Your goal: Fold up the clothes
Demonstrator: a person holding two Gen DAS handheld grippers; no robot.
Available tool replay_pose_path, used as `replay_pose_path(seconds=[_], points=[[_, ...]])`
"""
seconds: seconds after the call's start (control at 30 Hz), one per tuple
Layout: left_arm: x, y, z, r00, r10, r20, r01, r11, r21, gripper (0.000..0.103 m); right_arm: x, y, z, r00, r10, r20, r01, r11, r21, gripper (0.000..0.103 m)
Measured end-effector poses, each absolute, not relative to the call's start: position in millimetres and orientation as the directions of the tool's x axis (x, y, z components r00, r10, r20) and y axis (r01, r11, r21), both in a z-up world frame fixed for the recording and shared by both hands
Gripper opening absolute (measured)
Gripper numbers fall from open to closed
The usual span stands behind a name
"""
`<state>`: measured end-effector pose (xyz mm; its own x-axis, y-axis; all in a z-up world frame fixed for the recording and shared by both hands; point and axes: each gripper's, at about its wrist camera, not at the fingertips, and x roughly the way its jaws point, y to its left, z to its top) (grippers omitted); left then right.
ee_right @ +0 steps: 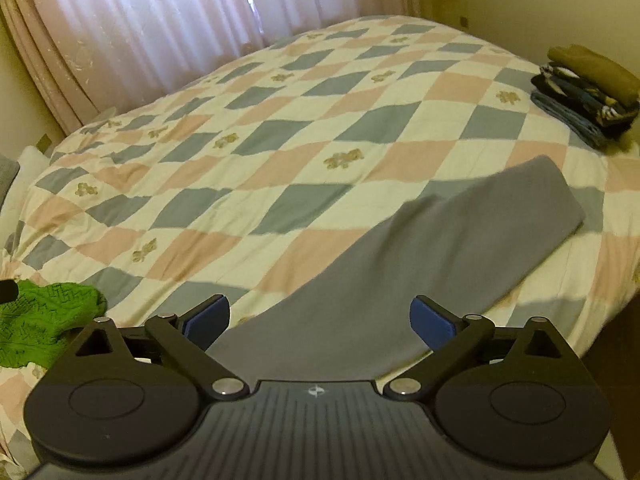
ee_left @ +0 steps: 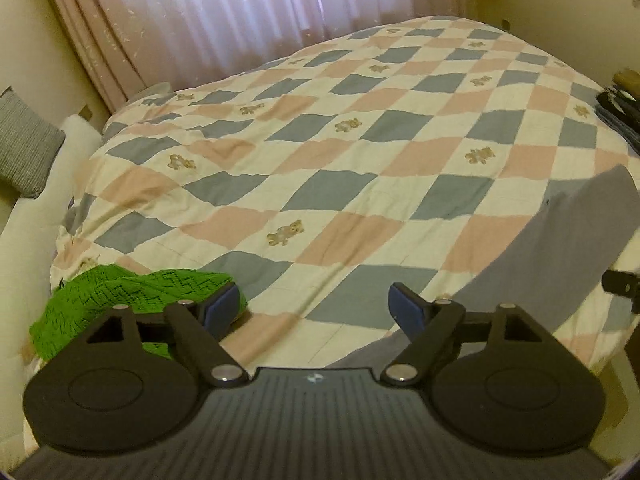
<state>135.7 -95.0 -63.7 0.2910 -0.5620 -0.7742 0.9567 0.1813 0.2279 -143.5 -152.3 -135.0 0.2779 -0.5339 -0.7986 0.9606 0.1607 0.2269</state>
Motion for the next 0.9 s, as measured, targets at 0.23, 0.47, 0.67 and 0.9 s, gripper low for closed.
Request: replay_pose_path(seconds=[0.23, 0.47, 0.67, 0.9], points=[[133.6, -63.4, -57.5, 0.184, -0.605, -0.774, 0.982, 0.088, 0.165, 0.09, -125.7, -94.1, -126.1, 0.187, -0.538, -0.822, 0.982, 0.091, 0.165, 0.101], [112.8, -33.9, -49.3, 0.121, -0.639, -0.759, 0.992, 0.042, 0.123, 0.096, -143.8, -61.2, -111.6, 0.164, -0.582, -0.797, 0.985, 0.048, 0.168, 0.101], [97.5, -0.9, -68.7, -0.007, -0.628, -0.778, 1.0, 0.016, -0.022, 0.096, -167.3, -24.8, -112.8, 0.164, -0.577, -0.8, 0.986, 0.065, 0.155, 0.101], [63.6, 37.0, -116.4, -0.018, -0.497, -0.868, 1.0, 0.012, -0.028, 0.095, -215.9, 26.3, -131.9, 0.117, -0.54, -0.833, 0.992, 0.02, 0.126, 0.101]])
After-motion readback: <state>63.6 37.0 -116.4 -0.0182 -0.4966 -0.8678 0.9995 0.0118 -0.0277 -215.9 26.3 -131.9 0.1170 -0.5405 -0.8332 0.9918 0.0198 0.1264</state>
